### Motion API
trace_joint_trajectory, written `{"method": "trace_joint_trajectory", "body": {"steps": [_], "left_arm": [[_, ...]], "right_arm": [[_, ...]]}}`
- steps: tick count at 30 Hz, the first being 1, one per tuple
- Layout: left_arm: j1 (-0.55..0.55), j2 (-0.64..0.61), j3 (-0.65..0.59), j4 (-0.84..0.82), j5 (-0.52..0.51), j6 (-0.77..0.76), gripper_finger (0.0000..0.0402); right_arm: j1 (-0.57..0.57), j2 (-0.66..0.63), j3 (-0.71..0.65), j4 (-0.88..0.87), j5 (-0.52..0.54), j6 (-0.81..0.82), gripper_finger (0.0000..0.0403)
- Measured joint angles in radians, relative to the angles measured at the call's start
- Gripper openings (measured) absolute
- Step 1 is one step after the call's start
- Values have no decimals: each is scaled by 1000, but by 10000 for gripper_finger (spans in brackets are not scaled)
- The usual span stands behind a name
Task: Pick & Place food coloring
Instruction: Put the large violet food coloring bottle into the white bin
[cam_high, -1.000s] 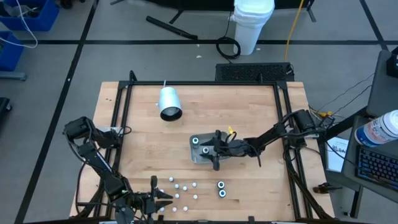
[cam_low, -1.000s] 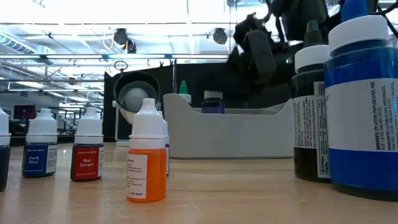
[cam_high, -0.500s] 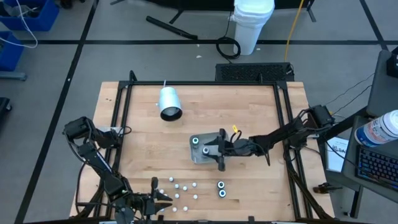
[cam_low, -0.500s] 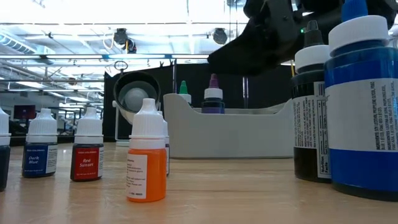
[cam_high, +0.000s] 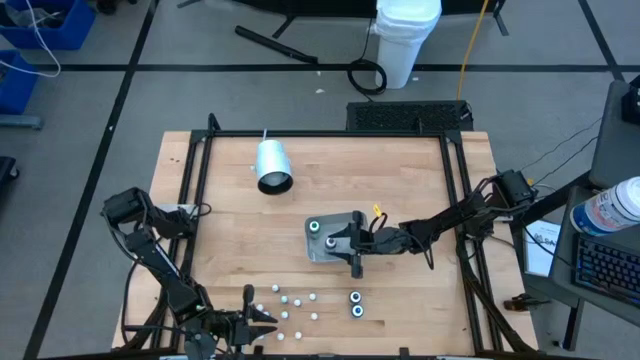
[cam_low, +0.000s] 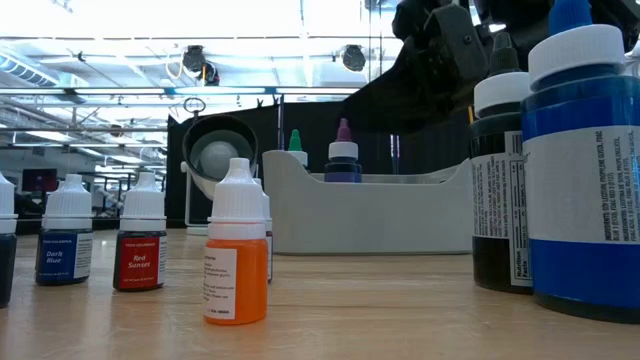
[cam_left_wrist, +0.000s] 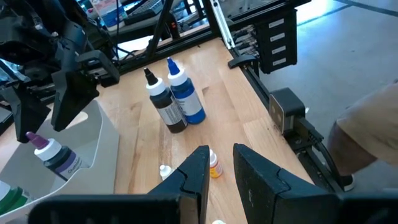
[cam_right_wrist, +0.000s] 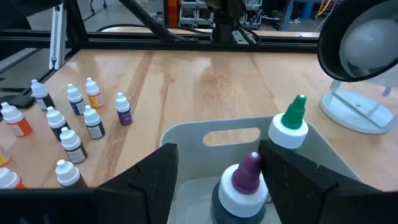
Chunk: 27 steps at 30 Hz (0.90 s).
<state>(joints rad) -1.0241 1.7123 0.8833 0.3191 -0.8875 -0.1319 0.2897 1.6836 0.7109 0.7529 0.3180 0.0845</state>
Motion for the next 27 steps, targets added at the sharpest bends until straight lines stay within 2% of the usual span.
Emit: {"method": "trace_joint_trajectory", "body": {"steps": [9, 17, 27], "left_arm": [[0, 0, 0, 0, 0, -2, 78], [0, 0, 0, -2, 0, -3, 78], [0, 0, 0, -3, 50, -8, 78]], "right_arm": [[0, 0, 0, -21, 100, -10, 216], [1, 0, 0, -55, 103, 35, 222], [18, 0, 0, -55, 97, 46, 227]]}}
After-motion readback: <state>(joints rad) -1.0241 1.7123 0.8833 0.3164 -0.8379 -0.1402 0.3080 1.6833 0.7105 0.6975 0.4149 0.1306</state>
